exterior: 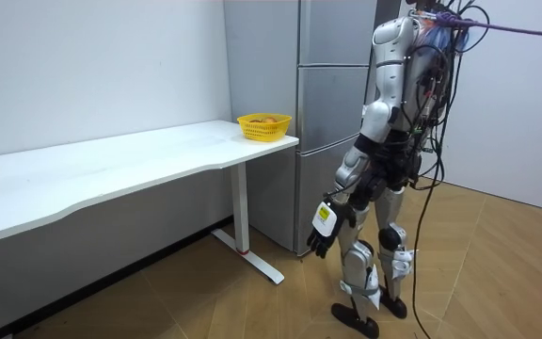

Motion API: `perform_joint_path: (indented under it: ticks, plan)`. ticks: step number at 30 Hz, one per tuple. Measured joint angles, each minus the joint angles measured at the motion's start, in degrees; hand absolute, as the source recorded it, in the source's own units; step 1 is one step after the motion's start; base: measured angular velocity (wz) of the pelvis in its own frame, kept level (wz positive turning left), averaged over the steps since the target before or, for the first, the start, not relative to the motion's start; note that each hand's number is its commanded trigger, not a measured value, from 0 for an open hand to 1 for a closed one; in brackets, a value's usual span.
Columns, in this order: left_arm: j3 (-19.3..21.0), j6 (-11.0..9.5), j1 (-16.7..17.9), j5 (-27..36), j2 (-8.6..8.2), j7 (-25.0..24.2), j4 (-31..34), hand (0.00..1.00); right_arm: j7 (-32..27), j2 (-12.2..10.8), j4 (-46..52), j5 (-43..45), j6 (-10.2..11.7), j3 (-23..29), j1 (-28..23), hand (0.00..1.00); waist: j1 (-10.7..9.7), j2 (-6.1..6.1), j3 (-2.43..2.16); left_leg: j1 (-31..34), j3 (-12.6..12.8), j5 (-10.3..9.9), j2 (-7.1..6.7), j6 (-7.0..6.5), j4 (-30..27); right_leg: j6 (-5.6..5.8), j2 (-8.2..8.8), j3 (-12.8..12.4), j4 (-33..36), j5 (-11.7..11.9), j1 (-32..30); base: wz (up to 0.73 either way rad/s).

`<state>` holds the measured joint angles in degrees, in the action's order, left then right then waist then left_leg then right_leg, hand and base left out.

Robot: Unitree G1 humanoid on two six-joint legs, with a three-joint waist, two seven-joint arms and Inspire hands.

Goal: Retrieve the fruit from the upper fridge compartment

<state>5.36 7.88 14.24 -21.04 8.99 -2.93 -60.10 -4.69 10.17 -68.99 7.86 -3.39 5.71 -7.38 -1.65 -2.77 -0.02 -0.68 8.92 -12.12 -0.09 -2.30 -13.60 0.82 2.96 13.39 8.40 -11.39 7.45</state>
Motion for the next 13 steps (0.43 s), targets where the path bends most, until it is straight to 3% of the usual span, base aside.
perform_joint_path:
  ticks: [2, 13]
  plan:
    - [0.0, 0.9, 0.1, -0.6, -0.66, -0.3, -0.2, 0.0, 0.8, -0.4, -2.4, 0.4, -0.6, -0.4, 0.3, 0.0, 0.1, 0.31, 0.05, 0.0, -0.2, 0.0, -0.12, -0.03, 0.0, 0.04, 0.04, 0.1, 0.2, 0.0, 0.0, 0.04]
    - [0.0, 1.0, 0.0, -1.2, -1.31, -2.9, -0.2, 0.0, 6.2, -0.5, -5.1, 3.6, -4.0, -3.2, 0.6, 0.0, 0.4, 0.66, 0.13, -0.3, -1.2, 0.0, -0.6, -0.12, 0.1, 0.19, 0.28, 0.0, 0.3, -0.6, 0.1, 0.01]
